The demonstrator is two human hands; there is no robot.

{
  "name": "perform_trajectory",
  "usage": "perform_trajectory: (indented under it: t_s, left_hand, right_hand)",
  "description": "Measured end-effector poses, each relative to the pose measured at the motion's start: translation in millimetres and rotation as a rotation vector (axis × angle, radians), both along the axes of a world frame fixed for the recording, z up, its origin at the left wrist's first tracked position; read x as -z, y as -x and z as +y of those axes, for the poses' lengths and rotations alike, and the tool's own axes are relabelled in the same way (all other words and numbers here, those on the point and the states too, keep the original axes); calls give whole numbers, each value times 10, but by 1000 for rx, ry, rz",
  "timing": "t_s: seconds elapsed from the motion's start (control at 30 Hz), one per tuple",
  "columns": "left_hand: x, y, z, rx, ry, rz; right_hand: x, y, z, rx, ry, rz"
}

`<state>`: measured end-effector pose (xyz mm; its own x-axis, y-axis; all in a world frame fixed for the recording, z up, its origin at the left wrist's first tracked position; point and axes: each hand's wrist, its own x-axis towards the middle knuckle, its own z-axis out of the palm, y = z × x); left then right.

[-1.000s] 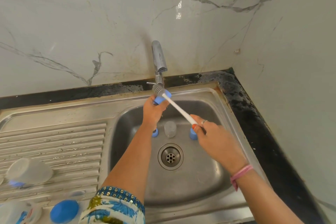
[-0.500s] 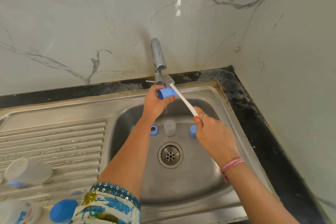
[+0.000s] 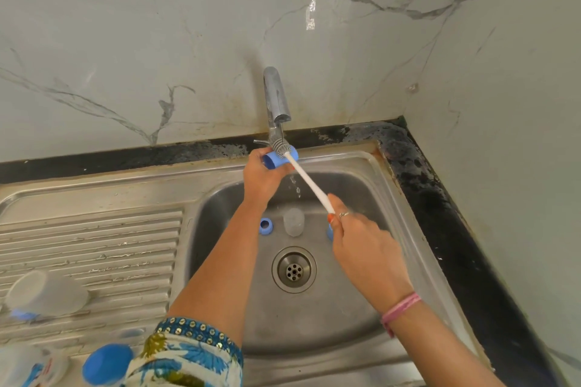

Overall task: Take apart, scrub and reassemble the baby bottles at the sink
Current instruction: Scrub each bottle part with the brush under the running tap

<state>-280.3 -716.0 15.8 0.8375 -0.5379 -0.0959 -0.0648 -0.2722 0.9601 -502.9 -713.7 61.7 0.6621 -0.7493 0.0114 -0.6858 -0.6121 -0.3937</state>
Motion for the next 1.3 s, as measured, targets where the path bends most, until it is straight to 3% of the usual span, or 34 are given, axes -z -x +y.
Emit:
perform_trajectory:
  t_s: [0.2,0.37,0.47,0.67,0.8,0.97,1.07,1.2,1.3]
  left_hand:
    - [13,25,20,40,-9,-12]
    - [-76,-14,-42,-70,6,68]
    - [-85,34,-49,8,-5,15]
    - [-92,40,-28,21,102,-15]
    - [-57,22,26,59,119,-8]
    - [-25,10,83,-6,220,48]
    - [-31,-20,108,-20,282,232]
    - [-35,22,151,16,620,857]
    - [-4,74,115,-74,687,1078]
  right_hand:
    - [-24,-17,-181,49,-112,-5]
    - [-39,36,144,-43,-11,-25]
    - [-31,25,-145,44,-121,-35]
    - [-38,59,41,-34,-56,-51]
    - [45,56,-276,89,-143,-45]
    - [87,98,-211,49,-87,-99]
    - [130,141,-324,69,-189,-164]
    - [188,147,-330,52,-307,-275]
    - [259,142,-200,36,-289,-186]
